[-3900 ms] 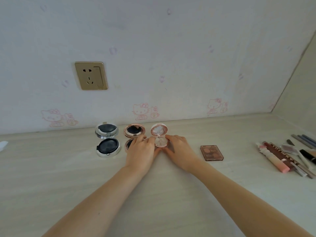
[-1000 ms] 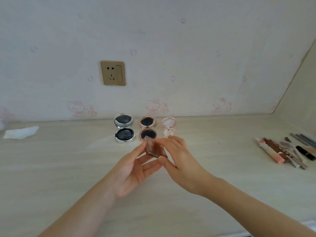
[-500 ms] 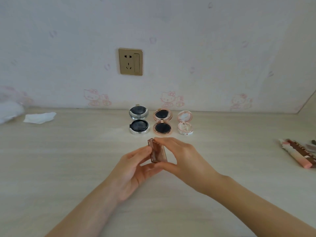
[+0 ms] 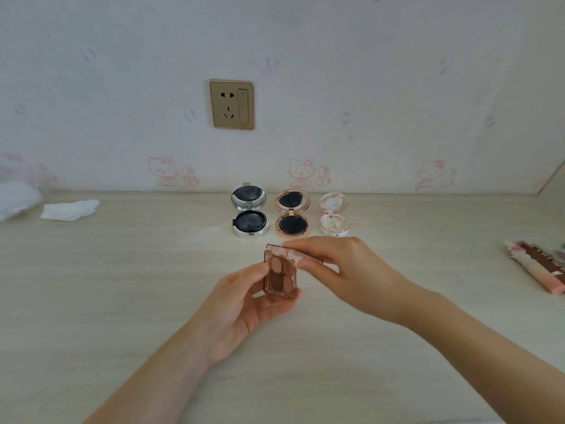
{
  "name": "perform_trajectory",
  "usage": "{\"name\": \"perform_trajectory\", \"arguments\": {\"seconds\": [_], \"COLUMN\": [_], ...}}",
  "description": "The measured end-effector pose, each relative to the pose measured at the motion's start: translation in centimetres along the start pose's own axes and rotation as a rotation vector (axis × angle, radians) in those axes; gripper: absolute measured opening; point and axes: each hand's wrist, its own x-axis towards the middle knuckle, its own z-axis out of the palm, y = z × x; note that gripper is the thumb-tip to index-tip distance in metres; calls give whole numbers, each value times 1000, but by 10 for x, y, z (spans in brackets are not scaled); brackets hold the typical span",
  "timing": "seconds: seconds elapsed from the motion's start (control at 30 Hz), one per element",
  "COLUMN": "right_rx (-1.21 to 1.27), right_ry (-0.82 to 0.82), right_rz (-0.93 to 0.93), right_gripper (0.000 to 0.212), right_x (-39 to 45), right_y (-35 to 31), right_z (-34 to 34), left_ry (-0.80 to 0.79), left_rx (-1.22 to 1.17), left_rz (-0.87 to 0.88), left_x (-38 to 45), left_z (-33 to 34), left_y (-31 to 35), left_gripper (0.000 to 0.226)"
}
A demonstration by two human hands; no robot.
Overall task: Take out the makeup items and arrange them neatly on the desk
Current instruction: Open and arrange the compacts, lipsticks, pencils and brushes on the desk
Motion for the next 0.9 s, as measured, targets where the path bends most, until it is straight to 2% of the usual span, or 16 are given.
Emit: {"name": "perform_trajectory", "arguments": {"seconds": [0.1,0.23,0.47,0.6,0.77,0.9], "right_rx": [50,263,569,606,553,547], "right_ry": [57,66,184,176,180,192], "right_rz": [48,169,357,405,377,370], "right_gripper": [22,27,19,15,18,17], "right_x": [3,8,21,26,31,36], "right_y": [4,7,9,13,14,15], "right_z": [-1,2,7,14,22,24], "left_ry": [-29,-51,-68,-54,-1,14], "left_rx": [10,-22,-59,-152,-252,-238], "left_rz": [-17,-36,-48,-60,-53,-47], "left_x": [0,0,1,1,3,5], "left_z": [2,2,3,2,-1,-6], "left_y": [0,1,0,1,2,2], "left_gripper": [40,41,42,45,50,40]}}
